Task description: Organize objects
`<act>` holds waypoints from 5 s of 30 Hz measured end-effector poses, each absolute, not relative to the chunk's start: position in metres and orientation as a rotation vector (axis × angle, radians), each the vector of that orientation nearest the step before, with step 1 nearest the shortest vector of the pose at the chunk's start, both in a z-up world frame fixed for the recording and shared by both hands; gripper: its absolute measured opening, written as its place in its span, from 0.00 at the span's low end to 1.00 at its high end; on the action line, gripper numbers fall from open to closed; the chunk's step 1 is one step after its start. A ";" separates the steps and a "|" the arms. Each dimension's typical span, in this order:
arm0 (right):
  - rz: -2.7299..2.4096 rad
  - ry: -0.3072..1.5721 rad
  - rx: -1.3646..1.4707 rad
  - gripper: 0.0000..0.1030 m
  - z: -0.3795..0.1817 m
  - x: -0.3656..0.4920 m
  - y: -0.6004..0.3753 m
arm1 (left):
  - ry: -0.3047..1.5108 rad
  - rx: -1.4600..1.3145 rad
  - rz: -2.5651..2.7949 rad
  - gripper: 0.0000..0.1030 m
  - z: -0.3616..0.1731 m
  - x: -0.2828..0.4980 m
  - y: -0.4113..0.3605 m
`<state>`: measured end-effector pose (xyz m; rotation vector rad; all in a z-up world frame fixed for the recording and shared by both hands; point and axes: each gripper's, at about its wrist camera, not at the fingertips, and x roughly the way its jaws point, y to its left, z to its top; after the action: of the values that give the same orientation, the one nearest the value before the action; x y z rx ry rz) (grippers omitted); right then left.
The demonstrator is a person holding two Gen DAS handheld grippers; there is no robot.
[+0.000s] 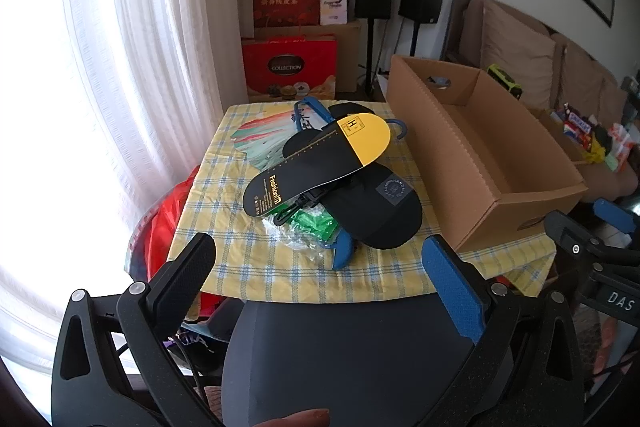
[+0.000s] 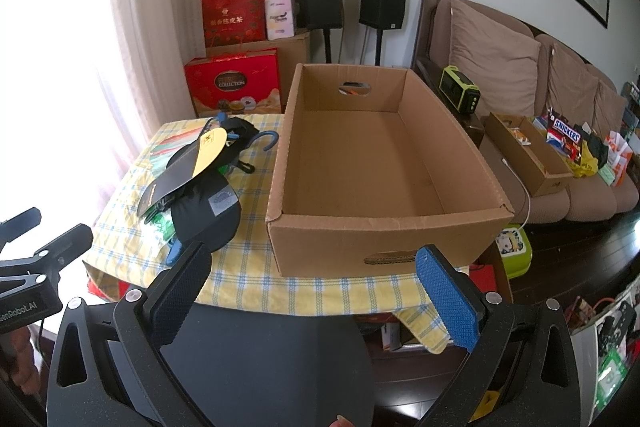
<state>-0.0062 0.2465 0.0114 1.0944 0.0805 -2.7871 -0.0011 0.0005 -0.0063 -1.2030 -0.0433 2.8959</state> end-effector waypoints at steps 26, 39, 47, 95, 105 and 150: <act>-2.672 0.072 1.025 1.00 0.014 -0.064 0.221 | -0.072 -1.193 2.919 1.00 -0.022 -0.056 -0.045; -2.545 0.062 1.000 0.97 0.018 -0.111 0.180 | -0.387 -1.262 2.866 0.98 -0.061 -0.092 -0.112; -2.414 0.025 1.083 0.76 0.003 -0.157 0.144 | -0.612 -1.357 2.804 0.88 -0.095 -0.123 -0.146; -2.349 0.068 1.385 0.38 -0.080 -0.212 0.114 | -0.889 -1.451 2.495 0.33 -0.153 -0.158 -0.166; -2.387 0.007 1.288 0.37 -0.044 -0.194 0.127 | -0.865 -1.357 2.539 0.32 -0.115 -0.147 -0.161; -2.786 -0.345 1.216 0.36 0.013 -0.139 0.408 | -0.292 -1.236 2.368 0.35 -0.024 -0.178 0.131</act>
<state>-0.1393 0.4085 0.0134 1.2155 -0.3446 -2.7855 -0.1778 0.1308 -0.0237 -1.2364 -0.2923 2.3684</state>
